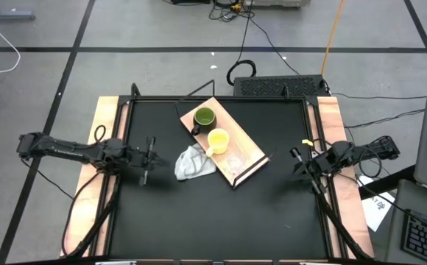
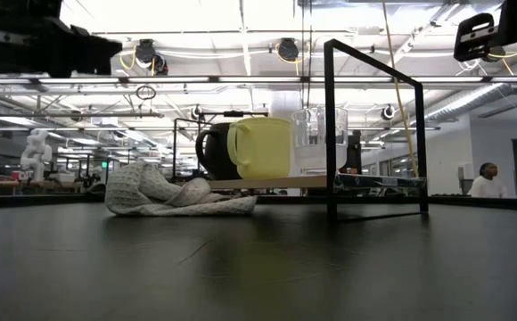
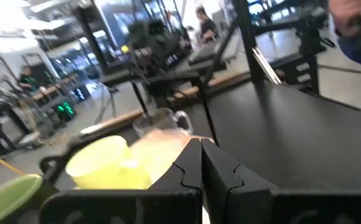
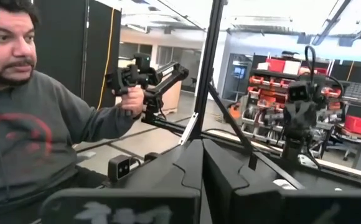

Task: Stack small to large cups/mugs on shelf
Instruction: Return to Home Position

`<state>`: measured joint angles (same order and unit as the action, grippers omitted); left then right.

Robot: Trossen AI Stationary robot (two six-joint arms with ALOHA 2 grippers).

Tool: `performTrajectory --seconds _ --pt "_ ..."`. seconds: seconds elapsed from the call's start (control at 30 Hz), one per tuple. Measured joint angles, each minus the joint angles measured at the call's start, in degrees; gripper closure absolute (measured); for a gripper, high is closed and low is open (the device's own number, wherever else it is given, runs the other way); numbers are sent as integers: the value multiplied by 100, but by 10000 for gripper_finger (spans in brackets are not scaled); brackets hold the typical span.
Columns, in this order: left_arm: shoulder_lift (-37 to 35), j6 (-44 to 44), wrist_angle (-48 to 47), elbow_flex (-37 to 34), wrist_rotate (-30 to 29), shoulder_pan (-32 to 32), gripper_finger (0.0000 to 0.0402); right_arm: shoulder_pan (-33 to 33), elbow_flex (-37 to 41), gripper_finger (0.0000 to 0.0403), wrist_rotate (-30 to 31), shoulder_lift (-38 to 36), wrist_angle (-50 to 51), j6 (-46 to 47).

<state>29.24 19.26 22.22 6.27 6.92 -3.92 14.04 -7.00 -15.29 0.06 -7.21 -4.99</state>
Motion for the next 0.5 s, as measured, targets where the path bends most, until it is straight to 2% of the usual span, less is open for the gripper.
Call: performTrajectory --seconds 0.27,0.5 --pt "-721 42 109 -1 -9 216 401 39 -26 403 3 2 64 18" --pt "-1344 67 -211 -1 -66 218 401 239 -42 403 2 0 -282 -14"
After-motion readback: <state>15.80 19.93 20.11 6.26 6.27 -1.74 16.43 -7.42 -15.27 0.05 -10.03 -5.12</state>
